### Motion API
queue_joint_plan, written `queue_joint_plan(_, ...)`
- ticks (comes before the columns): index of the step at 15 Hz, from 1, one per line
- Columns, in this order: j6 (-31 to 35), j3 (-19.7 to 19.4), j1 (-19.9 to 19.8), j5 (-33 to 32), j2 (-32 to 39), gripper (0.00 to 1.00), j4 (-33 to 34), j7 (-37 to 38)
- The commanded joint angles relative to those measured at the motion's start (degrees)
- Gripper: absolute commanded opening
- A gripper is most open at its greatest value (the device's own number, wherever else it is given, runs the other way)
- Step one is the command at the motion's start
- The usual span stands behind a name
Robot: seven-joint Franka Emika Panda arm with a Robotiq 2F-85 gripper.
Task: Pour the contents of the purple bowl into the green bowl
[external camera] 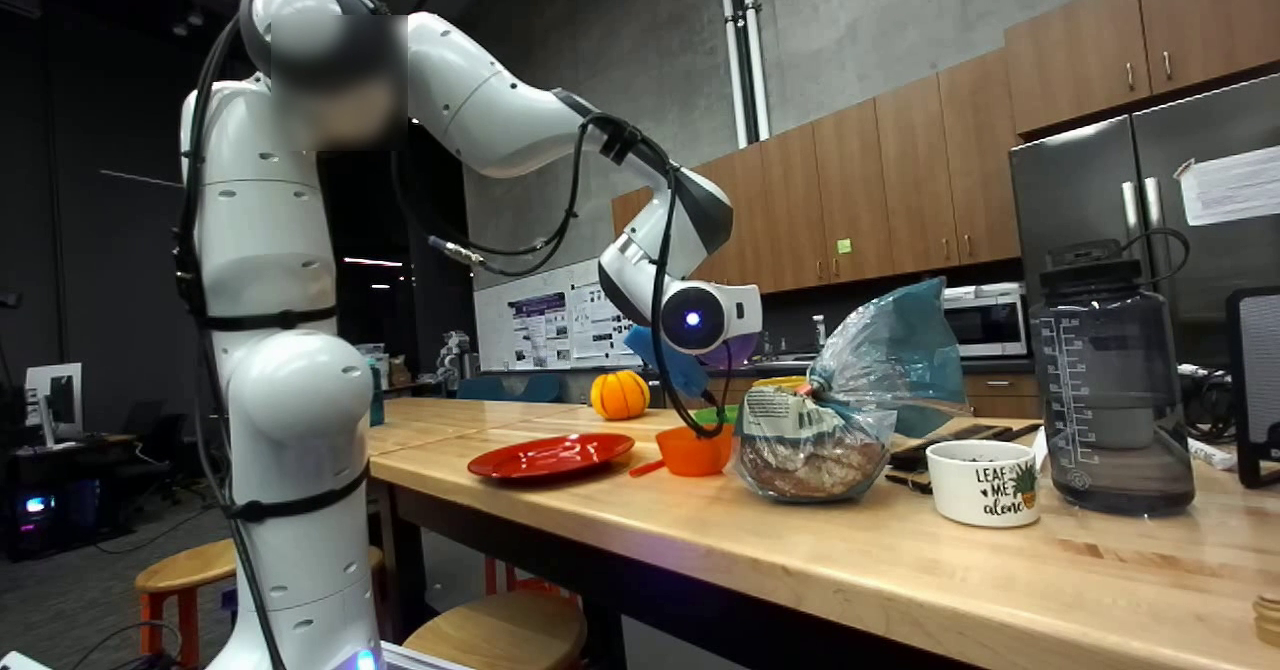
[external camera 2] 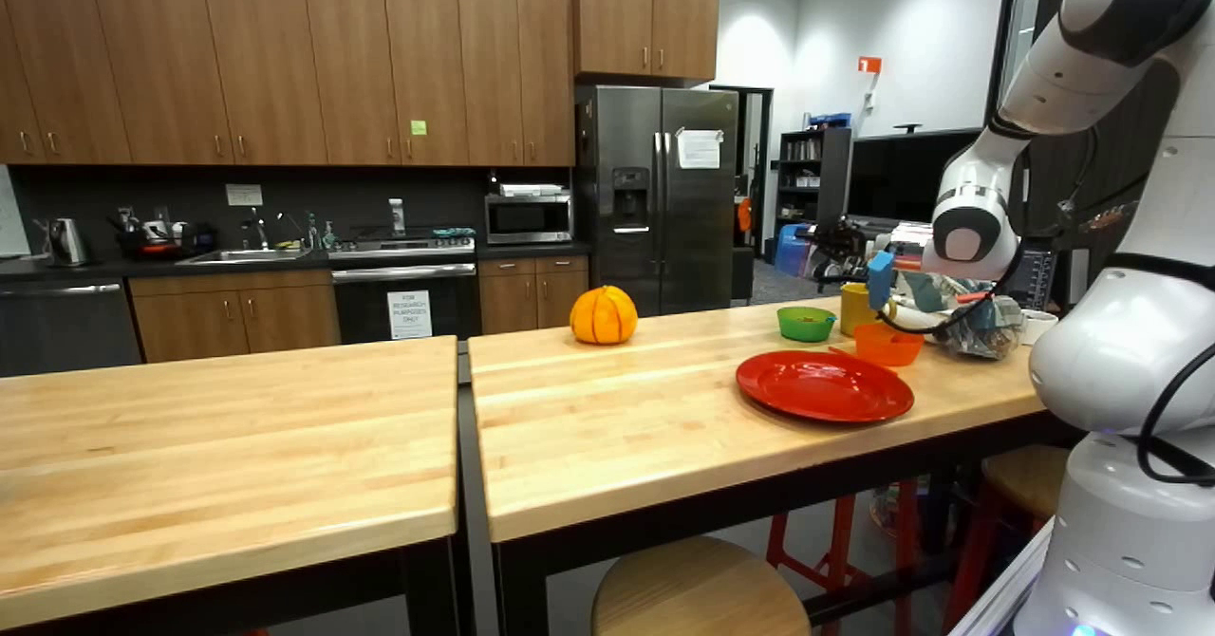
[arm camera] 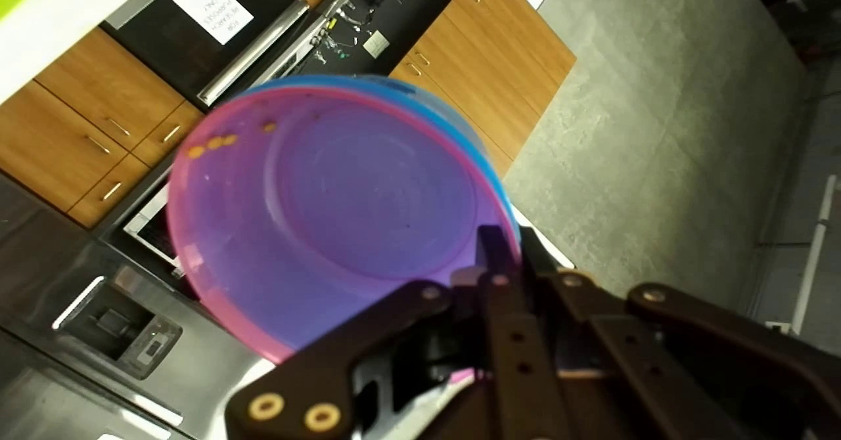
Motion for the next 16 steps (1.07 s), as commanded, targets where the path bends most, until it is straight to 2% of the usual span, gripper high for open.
queue_joint_plan(1, -1.5, 0.0, -0.9, 1.5, -1.6, 0.02, -1.6, -1.5)
queue_joint_plan(4, -2.8, -0.1, -1.1, 3.2, -1.6, 0.02, -2.2, -2.3)
queue_joint_plan(11, 0.1, 0.9, -0.6, 4.1, -1.6, 0.02, -1.5, -1.8)
queue_joint_plan(13, 2.5, 1.7, -0.2, 3.2, -1.8, 0.02, -0.9, -1.3)
queue_joint_plan(16, 9.9, 4.1, 0.9, 0.0, -4.4, 0.02, 0.6, -0.5)
